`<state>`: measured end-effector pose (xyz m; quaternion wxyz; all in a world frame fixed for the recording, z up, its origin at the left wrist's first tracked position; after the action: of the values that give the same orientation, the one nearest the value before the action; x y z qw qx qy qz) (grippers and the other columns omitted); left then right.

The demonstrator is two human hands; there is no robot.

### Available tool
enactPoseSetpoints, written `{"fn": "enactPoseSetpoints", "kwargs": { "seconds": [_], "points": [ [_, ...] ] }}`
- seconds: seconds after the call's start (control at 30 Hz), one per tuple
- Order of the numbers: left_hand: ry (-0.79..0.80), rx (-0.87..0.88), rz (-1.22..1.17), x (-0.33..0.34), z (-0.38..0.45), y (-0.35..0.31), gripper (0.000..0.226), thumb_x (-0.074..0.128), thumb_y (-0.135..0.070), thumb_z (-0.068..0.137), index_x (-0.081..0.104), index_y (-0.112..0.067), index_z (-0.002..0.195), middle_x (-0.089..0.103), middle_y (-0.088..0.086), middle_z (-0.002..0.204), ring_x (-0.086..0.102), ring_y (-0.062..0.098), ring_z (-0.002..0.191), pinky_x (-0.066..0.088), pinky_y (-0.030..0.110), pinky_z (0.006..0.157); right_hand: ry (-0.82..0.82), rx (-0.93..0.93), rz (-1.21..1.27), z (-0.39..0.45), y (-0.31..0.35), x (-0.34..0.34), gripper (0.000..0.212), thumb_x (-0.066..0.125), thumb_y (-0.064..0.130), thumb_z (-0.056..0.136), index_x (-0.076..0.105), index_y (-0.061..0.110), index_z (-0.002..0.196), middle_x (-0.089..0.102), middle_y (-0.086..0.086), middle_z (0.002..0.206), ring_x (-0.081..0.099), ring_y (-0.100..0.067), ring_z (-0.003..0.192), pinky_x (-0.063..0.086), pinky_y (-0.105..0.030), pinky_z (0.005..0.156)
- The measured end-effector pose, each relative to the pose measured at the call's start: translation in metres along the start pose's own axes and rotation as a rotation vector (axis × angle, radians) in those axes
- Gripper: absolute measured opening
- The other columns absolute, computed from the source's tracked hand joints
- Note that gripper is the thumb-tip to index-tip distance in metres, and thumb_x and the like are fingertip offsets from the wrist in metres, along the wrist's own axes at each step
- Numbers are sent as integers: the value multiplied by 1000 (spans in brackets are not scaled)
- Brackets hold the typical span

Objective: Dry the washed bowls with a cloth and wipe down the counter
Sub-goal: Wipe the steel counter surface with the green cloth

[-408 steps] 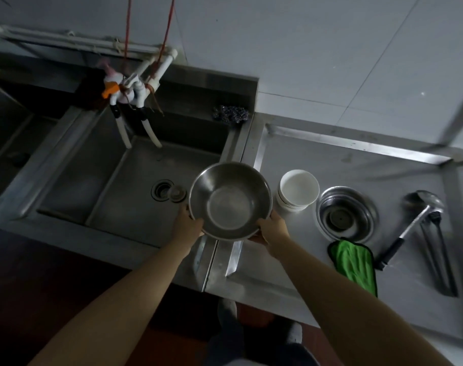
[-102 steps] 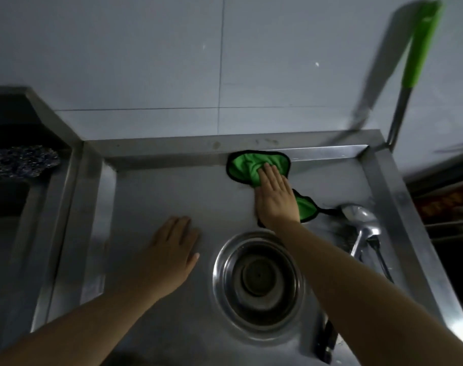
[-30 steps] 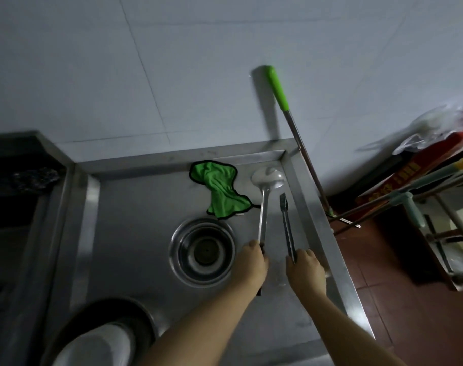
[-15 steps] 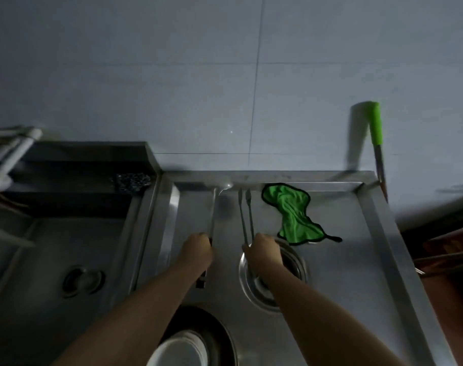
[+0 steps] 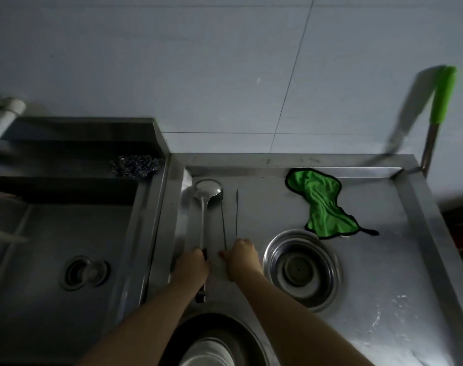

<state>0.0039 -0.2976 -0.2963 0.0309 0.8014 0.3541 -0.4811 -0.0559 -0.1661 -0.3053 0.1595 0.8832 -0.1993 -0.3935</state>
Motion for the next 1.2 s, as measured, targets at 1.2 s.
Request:
{"fn": "enactPoseSetpoints", "kwargs": {
  "seconds": [1.2],
  "points": [
    [-692, 954, 264, 106, 101, -203, 33, 46, -34, 102, 70, -13, 110, 65, 10, 119, 61, 36, 113, 46, 48, 95, -619, -126, -345, 165, -292, -286, 60, 14, 43, 105, 21, 17, 159, 12, 2, 167, 7, -13, 153, 0, -28, 123]
  ]
}}
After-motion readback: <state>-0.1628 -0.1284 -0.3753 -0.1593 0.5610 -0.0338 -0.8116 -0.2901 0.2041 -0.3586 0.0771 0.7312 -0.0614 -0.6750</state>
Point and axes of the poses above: each hand's wrist, its own z-axis towards the middle knuckle, its own x-axis out of the palm, y = z × x, the point moved 3 cm from there along z, towards the middle knuckle
